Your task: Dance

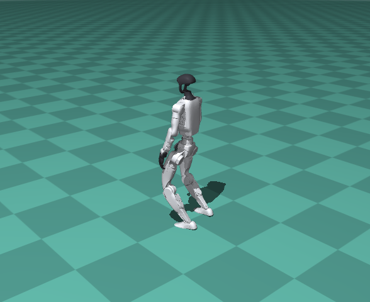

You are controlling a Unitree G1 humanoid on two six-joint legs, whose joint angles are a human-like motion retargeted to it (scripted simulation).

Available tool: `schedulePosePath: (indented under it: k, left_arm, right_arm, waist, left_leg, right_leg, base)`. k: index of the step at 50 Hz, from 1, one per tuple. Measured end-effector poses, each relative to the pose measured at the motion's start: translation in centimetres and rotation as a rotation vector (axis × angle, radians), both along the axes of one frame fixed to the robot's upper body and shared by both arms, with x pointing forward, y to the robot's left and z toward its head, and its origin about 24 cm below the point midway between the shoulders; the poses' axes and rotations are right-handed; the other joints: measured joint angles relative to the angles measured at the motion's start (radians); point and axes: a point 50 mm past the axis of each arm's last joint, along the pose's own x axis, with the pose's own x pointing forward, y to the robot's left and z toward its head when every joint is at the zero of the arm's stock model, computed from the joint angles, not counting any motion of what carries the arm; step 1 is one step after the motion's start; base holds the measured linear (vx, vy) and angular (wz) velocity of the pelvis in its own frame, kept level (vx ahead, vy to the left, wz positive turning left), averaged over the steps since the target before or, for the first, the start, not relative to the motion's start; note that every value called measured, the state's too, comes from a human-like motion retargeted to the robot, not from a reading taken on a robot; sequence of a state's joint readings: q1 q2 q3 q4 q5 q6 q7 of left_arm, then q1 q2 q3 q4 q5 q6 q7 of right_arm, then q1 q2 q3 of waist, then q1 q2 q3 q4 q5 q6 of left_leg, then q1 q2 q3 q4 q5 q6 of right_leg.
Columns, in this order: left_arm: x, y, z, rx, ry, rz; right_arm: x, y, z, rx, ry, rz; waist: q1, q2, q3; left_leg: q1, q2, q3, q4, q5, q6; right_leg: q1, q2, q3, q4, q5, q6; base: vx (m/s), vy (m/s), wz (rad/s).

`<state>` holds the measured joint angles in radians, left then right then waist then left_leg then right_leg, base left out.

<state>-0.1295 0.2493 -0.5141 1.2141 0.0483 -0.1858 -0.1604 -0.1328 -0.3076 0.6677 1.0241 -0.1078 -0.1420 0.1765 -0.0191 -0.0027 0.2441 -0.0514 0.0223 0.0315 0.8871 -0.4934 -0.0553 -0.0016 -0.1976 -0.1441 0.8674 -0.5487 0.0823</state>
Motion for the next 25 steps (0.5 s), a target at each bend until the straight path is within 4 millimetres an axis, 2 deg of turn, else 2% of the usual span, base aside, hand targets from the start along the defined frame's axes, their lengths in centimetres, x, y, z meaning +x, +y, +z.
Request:
schedulePosePath:
  k: [4,8,12,15,18,22,25]
  left_arm:
    - [0.2,0.0,0.1,0.0,-0.007,-0.011]
    - [0.5,0.2,0.4,-0.018,-0.025,-0.006]
    - [2.6,0.4,2.1,-0.093,-0.156,0.045]
    - [4.5,-0.1,5.0,-0.238,-0.334,0.118]
    - [6.0,-0.7,9.3,-0.447,-0.535,0.221]
    - [6.7,-1.1,15.4,-0.728,-0.758,0.356]
    - [6.6,-1.1,19.0,-0.92,-0.87,0.459]
  right_arm:
    - [0.3,0.3,0.1,0.008,-0.006,0.011]
    - [0.8,0.7,0.6,0.042,-0.023,0.018]
    - [2.8,1.6,2.7,0.16,-0.136,-0.018]
    - [4.0,1.8,5.4,0.304,-0.261,-0.11]
    - [4.7,1.7,9.0,0.466,-0.404,-0.202]
    - [4.9,1.5,14.0,0.65,-0.586,-0.271]
    - [4.7,1.3,17.4,0.749,-0.703,-0.288]
  waist:
    - [-0.001,-0.008,-0.028]
    - [0.0,-0.01,-0.031]
    - [0.001,-0.01,-0.033]
    - [-0.003,-0.012,-0.047]
    - [-0.019,-0.017,-0.066]
    - [-0.039,-0.021,-0.085]
    - [-0.053,-0.024,-0.096]
  left_leg:
    - [-0.063,-0.006,0.003,0.043,0.0,0.004]
    - [-0.103,-0.001,0.005,0.097,0.005,0.001]
    - [-0.152,0.003,0.002,0.134,0.063,-0.019]
    - [-0.205,0.002,0.005,0.141,0.179,-0.045]
    - [-0.262,-0.002,0.027,0.142,0.281,-0.053]
    - [-0.315,-0.015,0.05,0.139,0.325,-0.054]
    - [-0.336,-0.024,0.068,0.139,0.313,-0.048]
  right_leg:
    - [-0.069,-0.009,0.015,0.054,-0.012,-0.003]
    - [-0.113,-0.005,0.031,0.108,-0.013,-0.011]
    - [-0.167,-0.001,0.045,0.156,0.033,-0.015]
    - [-0.229,-0.011,0.049,0.186,0.138,-0.005]
    - [-0.299,-0.036,0.045,0.218,0.244,0.008]
    - [-0.372,-0.074,0.035,0.261,0.3,0.017]
    - [-0.406,-0.099,0.032,0.29,0.296,0.02]
  base:
    - [0.0,0.0,0.0]
    - [0.0,0.0,0.0]
    - [0.0,0.0,0.0]
    - [0.0,0.0,0.0]
    - [-0.01,0.01,0.2]
    - [0.0,0.03,0.21]
    - [0.01,0.01,0.06]
